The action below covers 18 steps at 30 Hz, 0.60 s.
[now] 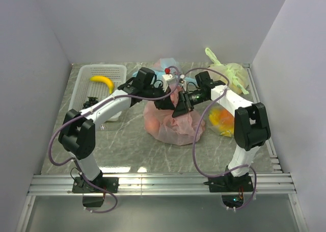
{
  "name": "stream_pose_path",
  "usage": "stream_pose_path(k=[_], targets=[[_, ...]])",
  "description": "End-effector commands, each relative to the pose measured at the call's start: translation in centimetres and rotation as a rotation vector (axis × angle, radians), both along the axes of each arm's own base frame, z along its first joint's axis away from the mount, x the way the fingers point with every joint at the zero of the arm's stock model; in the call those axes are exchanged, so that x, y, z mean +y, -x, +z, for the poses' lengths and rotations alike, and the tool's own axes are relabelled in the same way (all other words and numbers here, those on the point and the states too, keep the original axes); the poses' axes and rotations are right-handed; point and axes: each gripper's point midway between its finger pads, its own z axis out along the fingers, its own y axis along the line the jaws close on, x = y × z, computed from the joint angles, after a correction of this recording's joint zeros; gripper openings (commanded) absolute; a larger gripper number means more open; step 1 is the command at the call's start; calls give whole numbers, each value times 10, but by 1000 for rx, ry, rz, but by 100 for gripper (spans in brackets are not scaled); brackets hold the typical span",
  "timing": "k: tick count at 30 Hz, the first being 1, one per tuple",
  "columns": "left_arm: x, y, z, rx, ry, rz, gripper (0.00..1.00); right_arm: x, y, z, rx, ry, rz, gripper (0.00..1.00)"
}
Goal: Place the fake fruits into the plastic bag and tie a complex knot
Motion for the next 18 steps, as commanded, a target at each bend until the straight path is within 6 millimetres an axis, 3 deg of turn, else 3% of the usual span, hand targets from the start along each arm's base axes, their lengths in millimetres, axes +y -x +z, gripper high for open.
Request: stream_pose_path(k=[1,3,4,5,8,13,14,16,18], targets=[[-12,11,30,-52,81,-86,0,10,-13,12,-75,-43,28,37],[-10,16,37,-41,94,-98,0,12,-16,16,-96,-62,32,21],[-8,15,42,-41,99,-90,0,12,-18,16,-102,-65,32,5],[-5,14,51,-51,114,-76,1,12,-18,17,-110,-65,34,0],[19,-3,70,-13,143,20,12,9,-15,14,-125,-60,47,0],[70,-52,92,-75,102,238,34,5,-4,15,-176,-83,125,0],[75,-58,90,-73,95,260,43,5,-4,17,-228,-98,154,0],[84,-77,80,-86,46,308,45,4,0,22,-244,-103,190,0],[82,-82,74,-70,36,288,46,4,1,26,-275,-110,236,0]])
